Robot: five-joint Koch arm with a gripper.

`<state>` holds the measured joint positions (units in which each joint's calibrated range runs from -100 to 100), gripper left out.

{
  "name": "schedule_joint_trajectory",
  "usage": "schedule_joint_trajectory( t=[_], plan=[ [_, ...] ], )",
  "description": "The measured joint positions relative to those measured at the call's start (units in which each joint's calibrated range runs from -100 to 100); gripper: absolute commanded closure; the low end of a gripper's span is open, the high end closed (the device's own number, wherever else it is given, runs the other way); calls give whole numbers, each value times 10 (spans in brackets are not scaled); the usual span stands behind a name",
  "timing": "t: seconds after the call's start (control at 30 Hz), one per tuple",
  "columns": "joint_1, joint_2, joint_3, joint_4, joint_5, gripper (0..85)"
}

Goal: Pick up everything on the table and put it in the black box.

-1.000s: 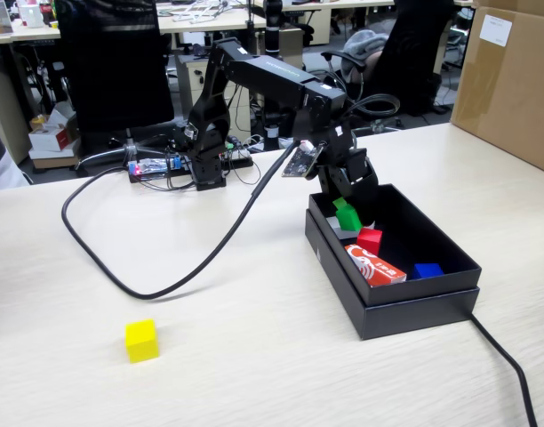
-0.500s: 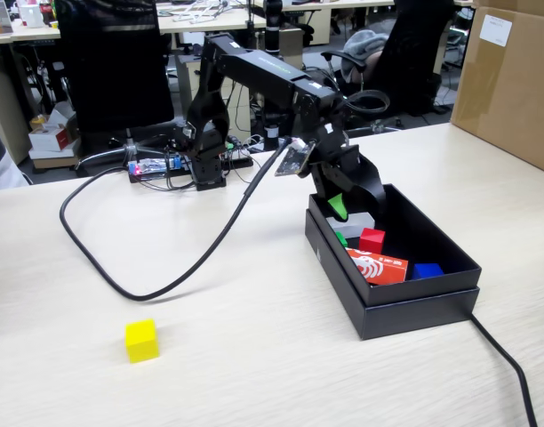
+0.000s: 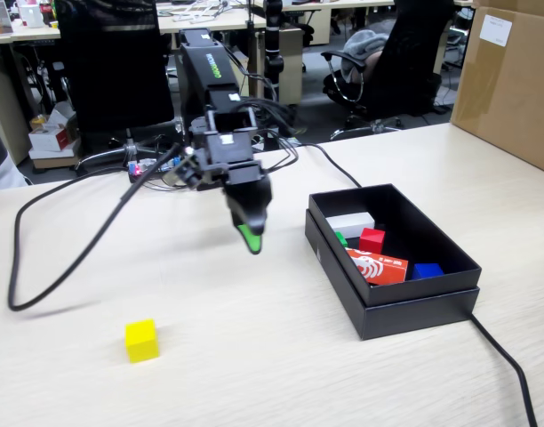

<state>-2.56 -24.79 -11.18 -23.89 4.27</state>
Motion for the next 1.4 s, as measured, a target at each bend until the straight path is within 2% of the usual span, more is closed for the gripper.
schedule_joint_trajectory(
  t=[0.43,0.67,0.77,0.9,1.03,1.2,1.4],
  plan=[
    [-77,102,19,-36,-12,407],
    [-106,185,114,-43,-17,410],
    [-108,238,180,-85,-20,410],
    [-110,361,390,-247,-21,408],
    [-110,425,435,-307,-21,410],
    [-110,493,497,-326,-35,408],
    [-106,535,550,-327,-36,408]
  ],
)
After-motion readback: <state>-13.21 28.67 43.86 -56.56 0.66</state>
